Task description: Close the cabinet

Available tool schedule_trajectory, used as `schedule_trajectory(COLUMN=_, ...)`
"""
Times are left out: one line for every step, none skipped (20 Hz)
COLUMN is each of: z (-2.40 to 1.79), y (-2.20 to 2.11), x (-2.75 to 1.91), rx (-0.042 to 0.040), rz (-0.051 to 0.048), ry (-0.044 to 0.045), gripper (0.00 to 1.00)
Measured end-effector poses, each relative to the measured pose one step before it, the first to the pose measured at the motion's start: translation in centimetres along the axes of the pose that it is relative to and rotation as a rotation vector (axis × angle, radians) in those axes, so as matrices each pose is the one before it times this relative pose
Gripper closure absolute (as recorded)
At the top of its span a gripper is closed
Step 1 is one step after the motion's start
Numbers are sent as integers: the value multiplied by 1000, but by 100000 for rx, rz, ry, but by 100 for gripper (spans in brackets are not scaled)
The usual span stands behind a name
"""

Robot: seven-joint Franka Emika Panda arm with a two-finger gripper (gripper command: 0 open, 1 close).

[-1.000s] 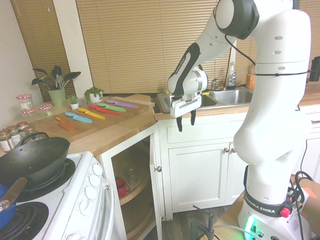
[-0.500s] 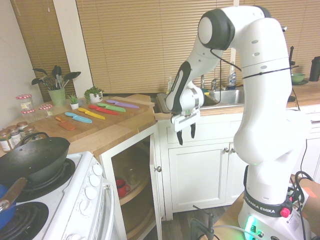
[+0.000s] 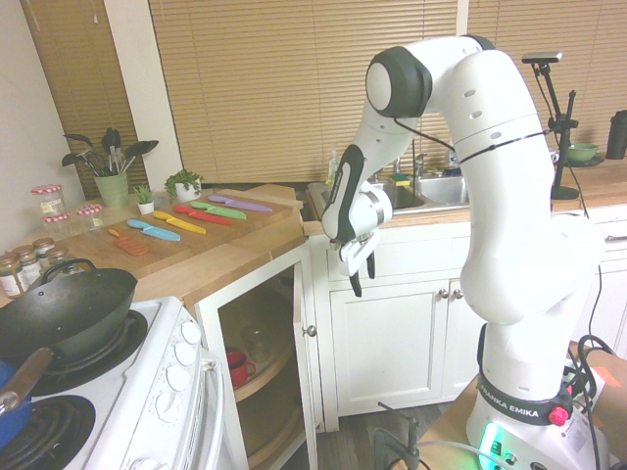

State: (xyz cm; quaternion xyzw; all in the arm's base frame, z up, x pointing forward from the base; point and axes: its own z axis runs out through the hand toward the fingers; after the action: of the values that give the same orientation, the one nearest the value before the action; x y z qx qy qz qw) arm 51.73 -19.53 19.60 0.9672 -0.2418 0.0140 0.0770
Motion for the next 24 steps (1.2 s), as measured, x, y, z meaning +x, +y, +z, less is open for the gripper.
schedule_trajectory(z=-80, y=-606, x=-95, rx=-105, rz=-1437, ry=137, gripper=0)
schedule_trajectory(z=-82, y=-749, x=-141, rx=-63, rz=-1541, ry=106, gripper=0)
schedule_trajectory(z=-27, y=-760, x=-206, rx=-169, rz=-1633, ry=-5, gripper=0)
schedule_trajectory(z=20, y=-736, x=-253, rx=-376, rz=-1411, ry=-81, gripper=0)
schedule_trajectory(z=15, y=-586, x=-201, rx=-321, rz=-661, ry=-55, gripper=0)
schedule_trajectory(z=8, y=-440, x=-133, rx=-246, rz=-335, ry=-15, gripper=0)
schedule_trajectory(z=47, y=-261, x=-65, rx=-274, rz=-350, ry=-31, gripper=0)
schedule_trajectory(z=103, y=-149, x=-59, rx=-265, rz=-379, ry=-125, gripper=0)
schedule_trajectory(z=114, y=-88, x=-51, rx=-240, rz=-449, ry=-154, gripper=100)
schedule_trajectory(z=113, y=-98, x=-52, rx=-265, rz=-505, ry=-143, gripper=100)
schedule_trajectory(z=93, y=-113, x=-48, rx=-185, rz=-432, ry=-121, gripper=100)
schedule_trajectory(z=50, y=-140, x=-40, rx=-135, rz=-450, ry=-57, gripper=100)
schedule_trajectory(z=-9, y=-186, x=-31, rx=-116, rz=-546, ry=53, gripper=100)
schedule_trajectory(z=-38, y=-194, x=-23, rx=-182, rz=-674, ry=123, gripper=100)
schedule_trajectory(z=-33, y=-165, x=-20, rx=-254, rz=-636, ry=134, gripper=100)
schedule_trajectory(z=-34, y=-167, x=-19, rx=-193, rz=-528, ry=122, gripper=100)
schedule_trajectory(z=-34, y=-185, x=-22, rx=-132, rz=-485, ry=105, gripper=100)
schedule_trajectory(z=-28, y=-145, x=-16, rx=-62, rz=-363, ry=71, gripper=100)
schedule_trajectory(z=-20, y=-108, x=-12, rx=-31, rz=-225, ry=47, gripper=100)
schedule_trajectory(z=-22, y=-95, x=-9, rx=-28, rz=-219, ry=48, gripper=100)
schedule_trajectory(z=-18, y=-80, x=-8, rx=-33, rz=-189, ry=41, gripper=100)
schedule_trajectory(z=-9, y=-42, x=-4, rx=-30, rz=-128, ry=19, gripper=100)
schedule_trajectory(z=-11, y=-35, x=1, rx=-18, rz=-84, ry=0, gripper=100)
schedule_trajectory(z=-22, y=-57, x=6, rx=-19, rz=-97, ry=-23, gripper=100)
